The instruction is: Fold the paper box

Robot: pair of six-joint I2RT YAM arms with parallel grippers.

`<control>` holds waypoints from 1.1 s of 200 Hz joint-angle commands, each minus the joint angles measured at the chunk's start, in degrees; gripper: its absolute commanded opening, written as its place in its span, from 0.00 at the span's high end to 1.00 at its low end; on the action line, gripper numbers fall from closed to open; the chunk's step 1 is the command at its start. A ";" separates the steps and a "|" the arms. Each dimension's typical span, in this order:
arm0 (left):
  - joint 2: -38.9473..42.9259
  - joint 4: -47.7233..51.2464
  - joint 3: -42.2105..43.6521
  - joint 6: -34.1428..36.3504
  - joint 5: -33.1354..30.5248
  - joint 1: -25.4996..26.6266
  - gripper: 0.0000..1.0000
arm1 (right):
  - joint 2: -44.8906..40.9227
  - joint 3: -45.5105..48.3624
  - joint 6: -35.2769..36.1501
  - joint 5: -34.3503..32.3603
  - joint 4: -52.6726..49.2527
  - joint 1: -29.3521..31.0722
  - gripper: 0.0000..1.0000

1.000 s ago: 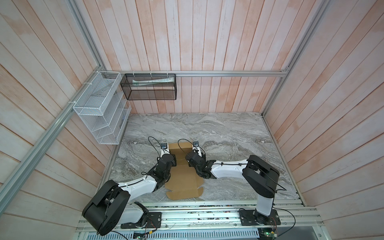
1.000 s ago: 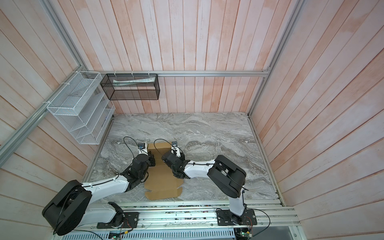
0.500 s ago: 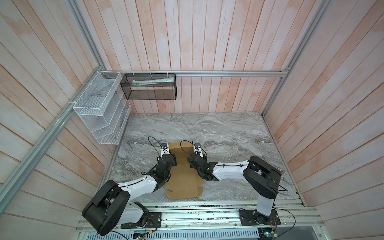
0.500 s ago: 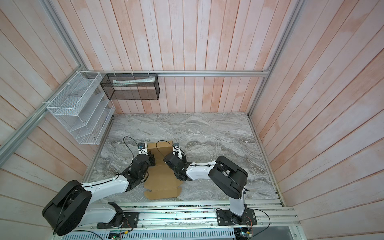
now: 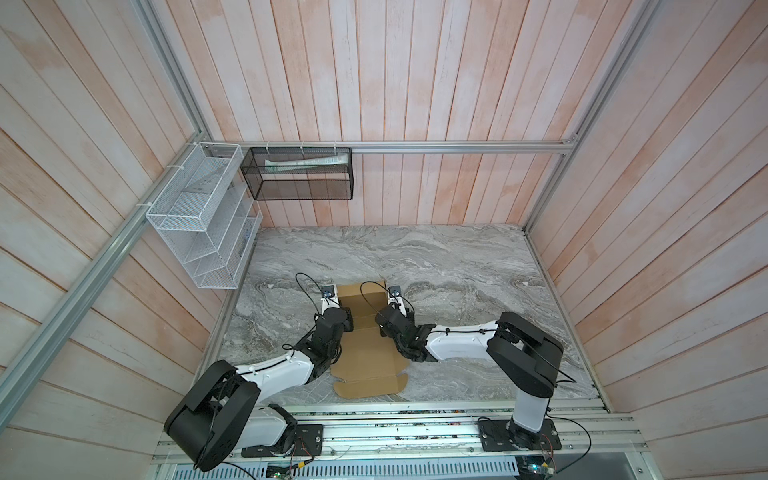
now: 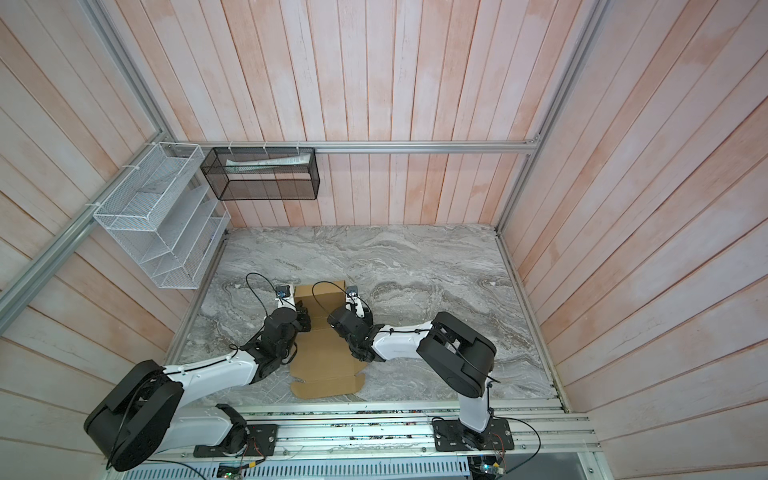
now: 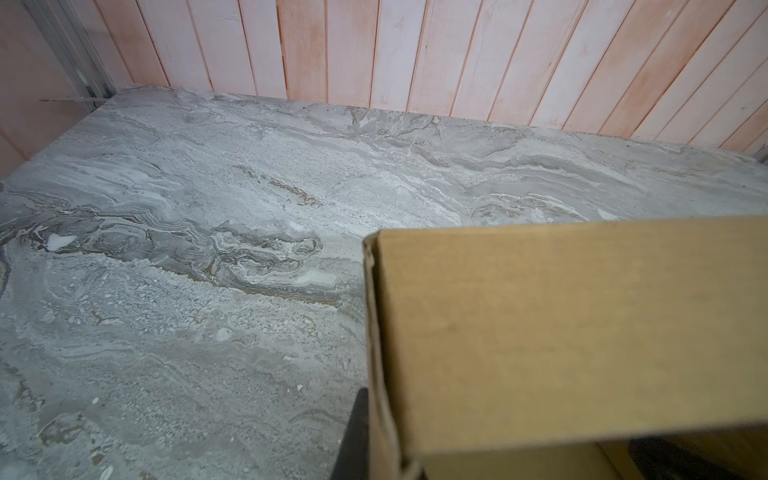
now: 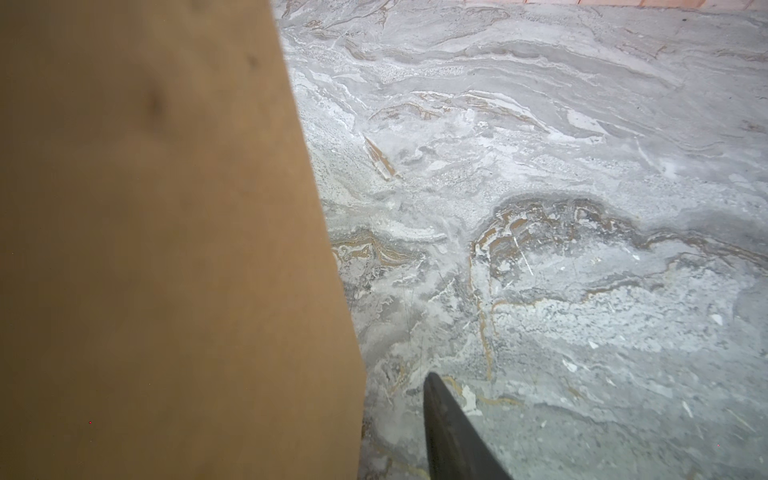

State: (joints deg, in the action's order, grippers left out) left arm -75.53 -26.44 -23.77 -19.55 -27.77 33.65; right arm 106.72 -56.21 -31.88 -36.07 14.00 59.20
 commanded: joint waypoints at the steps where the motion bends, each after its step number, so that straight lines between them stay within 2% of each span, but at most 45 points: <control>1: -0.05 -1.71 -1.43 0.03 -1.22 -0.34 1.00 | 0.43 -1.12 0.48 0.39 0.91 -0.57 0.54; 141: -2.69 -3.11 -3.74 1.12 -0.88 -1.39 1.00 | 3.55 -5.86 4.37 2.84 1.17 -4.34 0.54; 171: -2.67 -3.19 -4.00 1.04 -0.71 -1.41 1.00 | 4.85 -7.22 4.56 3.03 0.75 -4.75 0.62; 202: -2.61 -3.13 -4.27 1.09 -0.71 -1.48 1.00 | 5.94 -8.10 4.11 2.92 -0.08 -4.88 0.65; 220: -2.62 -3.10 -4.27 1.07 -0.62 -1.48 1.00 | 6.05 -8.17 4.02 2.89 -0.12 -4.88 0.71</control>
State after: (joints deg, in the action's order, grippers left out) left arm -77.69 -27.92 -26.39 -19.07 -28.73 32.25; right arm 111.35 -63.05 -27.86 -33.23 15.00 54.68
